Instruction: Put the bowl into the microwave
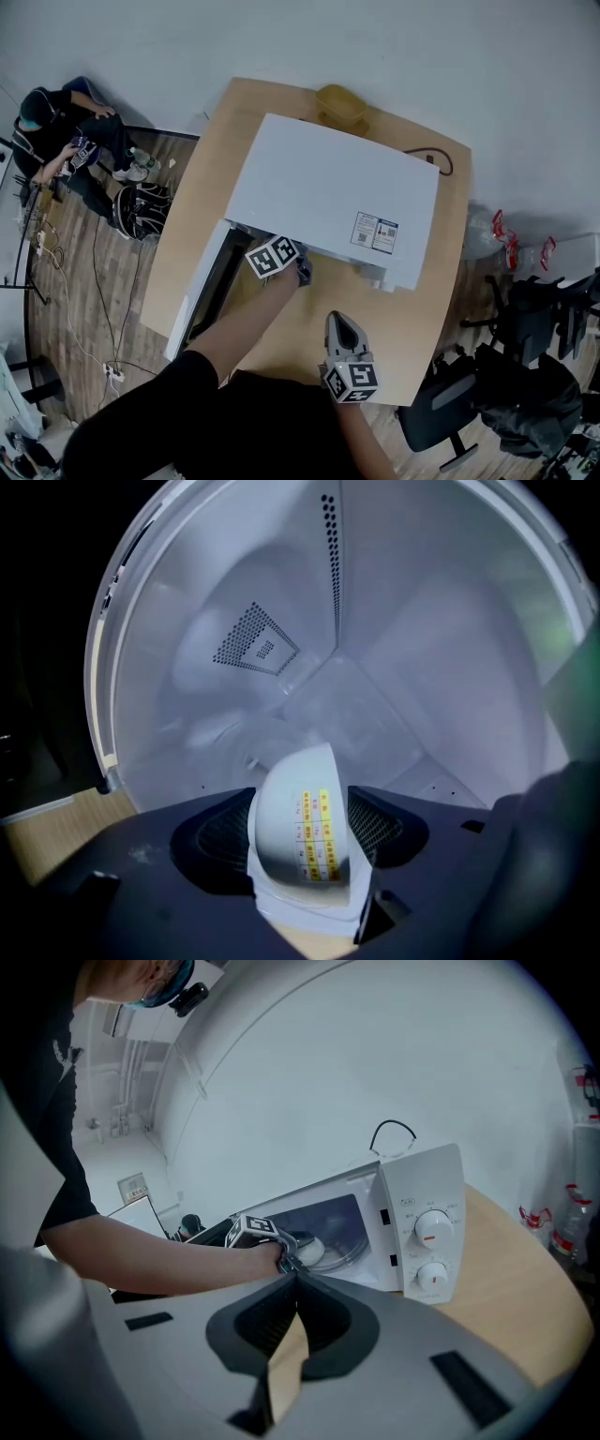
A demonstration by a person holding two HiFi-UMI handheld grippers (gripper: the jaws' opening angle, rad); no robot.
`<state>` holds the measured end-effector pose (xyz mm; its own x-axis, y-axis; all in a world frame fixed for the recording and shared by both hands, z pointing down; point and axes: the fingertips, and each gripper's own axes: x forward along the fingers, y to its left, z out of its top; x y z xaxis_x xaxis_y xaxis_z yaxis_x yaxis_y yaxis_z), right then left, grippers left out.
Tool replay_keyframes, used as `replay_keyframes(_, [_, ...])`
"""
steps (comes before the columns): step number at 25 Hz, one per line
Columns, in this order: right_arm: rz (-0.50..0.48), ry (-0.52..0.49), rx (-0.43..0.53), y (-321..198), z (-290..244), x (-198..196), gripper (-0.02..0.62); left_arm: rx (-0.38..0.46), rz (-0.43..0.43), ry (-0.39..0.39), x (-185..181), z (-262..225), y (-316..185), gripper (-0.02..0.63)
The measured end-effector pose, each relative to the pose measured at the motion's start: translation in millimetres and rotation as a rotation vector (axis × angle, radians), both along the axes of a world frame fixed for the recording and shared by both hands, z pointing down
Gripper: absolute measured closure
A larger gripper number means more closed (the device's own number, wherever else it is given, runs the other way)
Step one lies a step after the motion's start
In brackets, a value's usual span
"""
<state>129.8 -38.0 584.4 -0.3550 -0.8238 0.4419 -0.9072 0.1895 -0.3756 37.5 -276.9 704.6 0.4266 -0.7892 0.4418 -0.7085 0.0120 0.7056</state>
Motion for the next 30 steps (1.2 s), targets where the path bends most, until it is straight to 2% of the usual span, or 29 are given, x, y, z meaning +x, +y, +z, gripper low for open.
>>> replay_keyframes(9, [0.003, -0.006, -0.007, 2.6, -0.5, -3.0, 0.535, 0.075, 0.023, -0.084, -9.0, -7.0, -1.3, 0.295])
replay_keyframes(14, [-0.01, -0.016, 0.012, 0.8, -12.3, -9.3, 0.535, 0.139, 0.086, -0.133, -7.0, -5.8, -0.2, 0.278])
replay_keyframes(20, [-0.016, -0.016, 0.008, 3.3, -18.5, -14.2, 0.535, 0.166, 0.104, -0.153, -11.9, -5.8, 4.0, 0.249])
replay_keyframes(30, [0.0, 0.016, 0.011, 4.9, -22.7, -12.2, 0.535, 0.189, 0.195, -0.226, -12.4, -2.2, 11.2, 0.236])
